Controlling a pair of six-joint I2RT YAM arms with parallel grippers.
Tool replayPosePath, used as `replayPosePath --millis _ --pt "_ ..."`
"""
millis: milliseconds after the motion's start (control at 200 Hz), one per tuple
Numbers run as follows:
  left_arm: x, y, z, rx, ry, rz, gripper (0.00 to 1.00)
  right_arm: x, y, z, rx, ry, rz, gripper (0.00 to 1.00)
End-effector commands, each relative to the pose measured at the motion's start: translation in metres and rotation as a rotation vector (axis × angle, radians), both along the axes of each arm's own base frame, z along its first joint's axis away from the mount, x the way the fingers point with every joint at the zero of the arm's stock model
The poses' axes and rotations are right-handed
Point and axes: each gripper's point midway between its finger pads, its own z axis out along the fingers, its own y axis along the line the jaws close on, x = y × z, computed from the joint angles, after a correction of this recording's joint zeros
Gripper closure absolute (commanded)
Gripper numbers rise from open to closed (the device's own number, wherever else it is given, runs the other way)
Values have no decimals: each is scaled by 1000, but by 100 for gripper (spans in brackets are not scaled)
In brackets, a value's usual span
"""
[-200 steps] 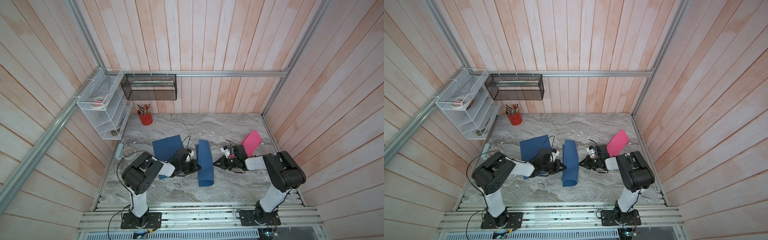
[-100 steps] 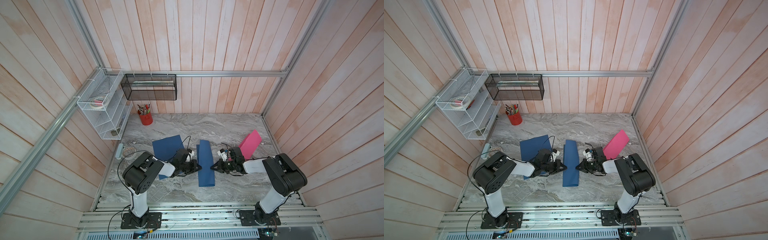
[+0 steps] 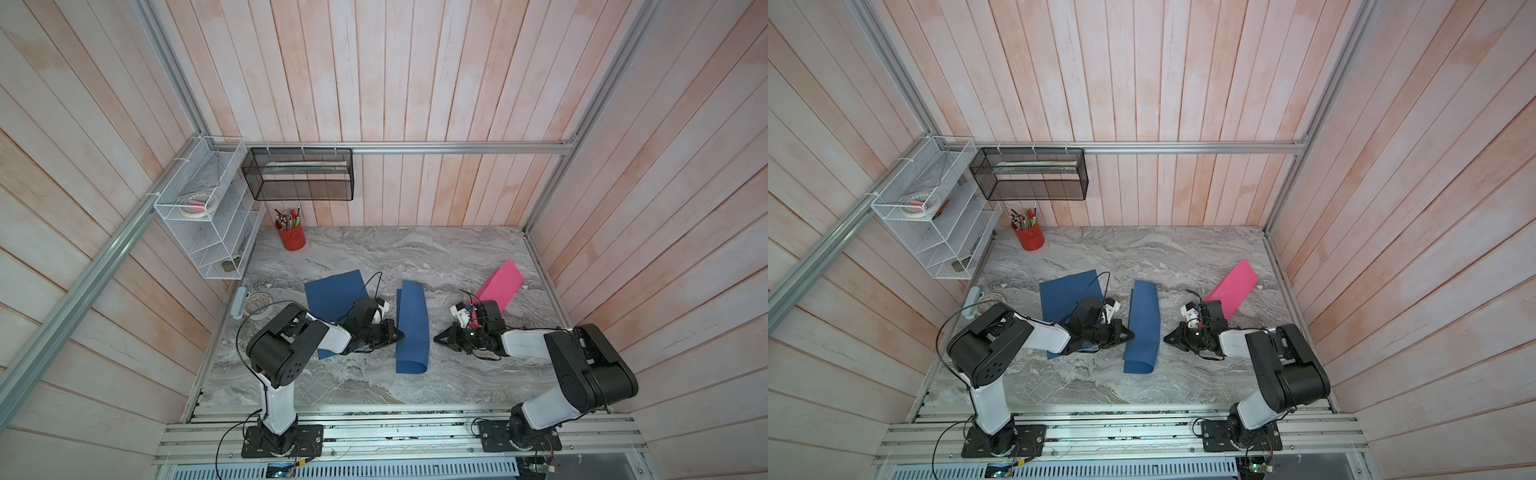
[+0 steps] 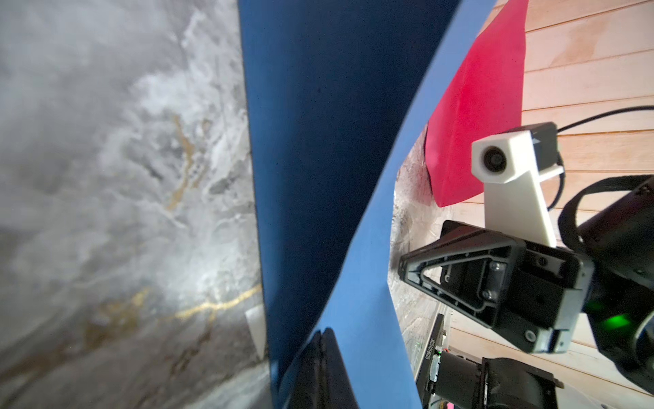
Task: Fold the rectangular paper in half along the long edge
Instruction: Fold the paper at the center of the board.
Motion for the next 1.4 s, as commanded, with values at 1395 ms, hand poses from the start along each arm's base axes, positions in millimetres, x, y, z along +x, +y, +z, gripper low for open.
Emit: replayPosePath --millis 1395 --pt "-19 17 -41 134 110 5 100 -56 -14 -14 -64 99 -51 100"
